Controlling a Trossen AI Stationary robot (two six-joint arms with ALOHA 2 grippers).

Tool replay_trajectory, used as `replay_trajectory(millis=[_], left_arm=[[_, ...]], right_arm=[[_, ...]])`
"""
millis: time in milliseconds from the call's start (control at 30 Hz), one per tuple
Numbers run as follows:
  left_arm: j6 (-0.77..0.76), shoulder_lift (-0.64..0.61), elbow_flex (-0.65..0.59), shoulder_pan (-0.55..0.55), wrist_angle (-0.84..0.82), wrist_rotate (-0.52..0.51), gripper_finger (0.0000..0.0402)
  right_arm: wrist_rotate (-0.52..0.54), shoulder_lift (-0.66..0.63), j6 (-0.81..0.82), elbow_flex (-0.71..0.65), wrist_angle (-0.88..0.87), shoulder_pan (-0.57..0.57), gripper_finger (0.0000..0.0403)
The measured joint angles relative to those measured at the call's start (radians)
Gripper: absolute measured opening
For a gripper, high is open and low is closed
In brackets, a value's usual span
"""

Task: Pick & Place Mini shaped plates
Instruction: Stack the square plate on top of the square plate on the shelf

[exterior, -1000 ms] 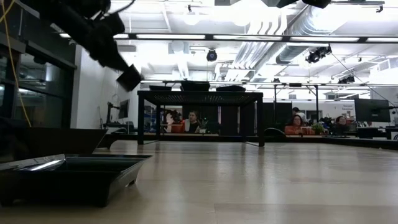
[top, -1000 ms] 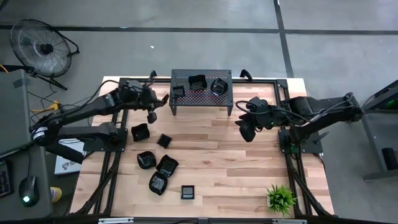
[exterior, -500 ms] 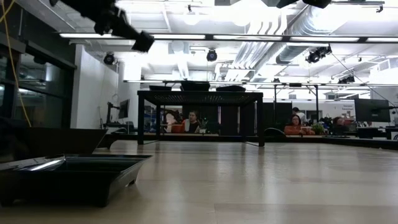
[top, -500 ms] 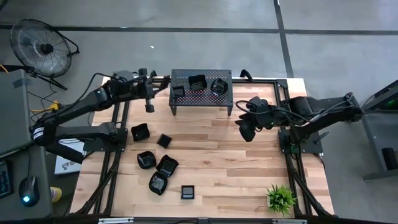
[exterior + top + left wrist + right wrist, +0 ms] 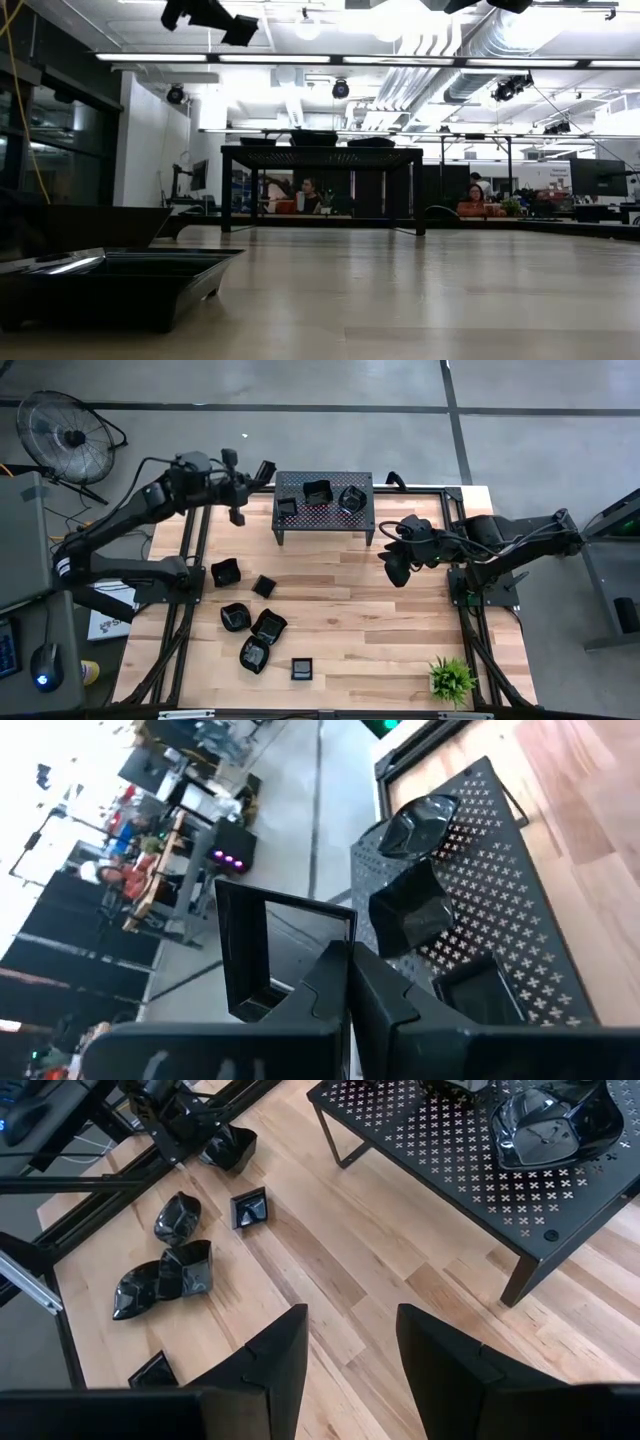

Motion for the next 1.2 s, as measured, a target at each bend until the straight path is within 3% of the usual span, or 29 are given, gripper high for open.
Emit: replay_trajectory(millis=[233,467,700,1200], left_arm=[[0.124,0.124,0.161,0.000,-0.126,0.122,0.0000],[0.358,0.174,0.188,0.000,-0.260,0.213,0.0000],[0.512,0.221,0.188,0.000,-0.381,0.213,0.0000],[0.792,0.335,0.188,-0.001,-0.404,0.104,0.0000]], right_arm=[[0.000,0.000,0.018,0.000,0.000,0.000,0.0149],[-0.002,0.000,0.018,0.000,0.000,0.001,0.0149],[-0.003,0.000,0.019,0.000,0.000,0.001,0.0149],[0.004,0.000,0.019,0.000,0.000,0.001,0.0149]])
